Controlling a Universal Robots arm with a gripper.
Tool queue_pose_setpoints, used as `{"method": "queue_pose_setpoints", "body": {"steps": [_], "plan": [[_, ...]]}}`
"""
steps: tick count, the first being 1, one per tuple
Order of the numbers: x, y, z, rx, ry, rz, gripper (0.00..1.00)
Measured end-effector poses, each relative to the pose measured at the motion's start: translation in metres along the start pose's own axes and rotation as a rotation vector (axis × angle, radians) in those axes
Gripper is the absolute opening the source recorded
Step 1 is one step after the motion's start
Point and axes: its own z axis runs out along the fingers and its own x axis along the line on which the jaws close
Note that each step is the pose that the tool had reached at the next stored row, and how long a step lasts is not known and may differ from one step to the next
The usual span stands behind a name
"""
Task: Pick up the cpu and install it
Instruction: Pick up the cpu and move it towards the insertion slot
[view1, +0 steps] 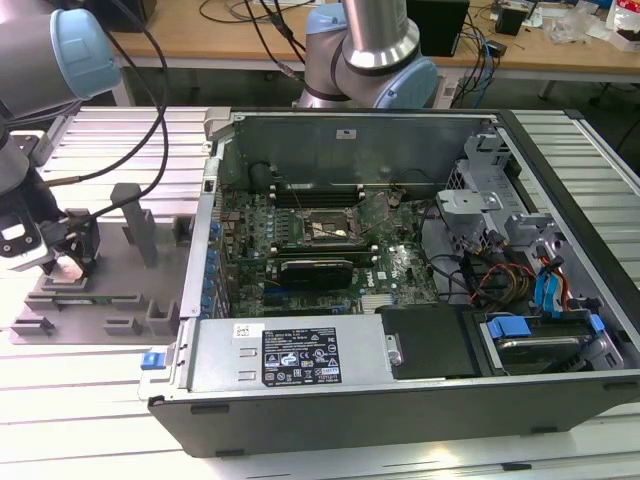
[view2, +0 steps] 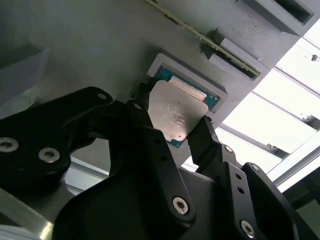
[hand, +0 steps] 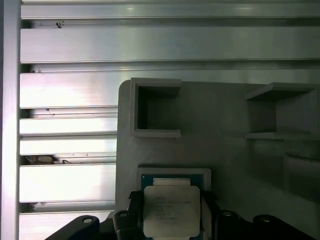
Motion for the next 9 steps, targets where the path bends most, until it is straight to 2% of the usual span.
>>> {"method": "queue_pose_setpoints", "body": {"steps": [9], "plan": [[-0.0001, 0.0002, -0.0035, -0.0001, -0.0002, -0.002, 0.55]]}}
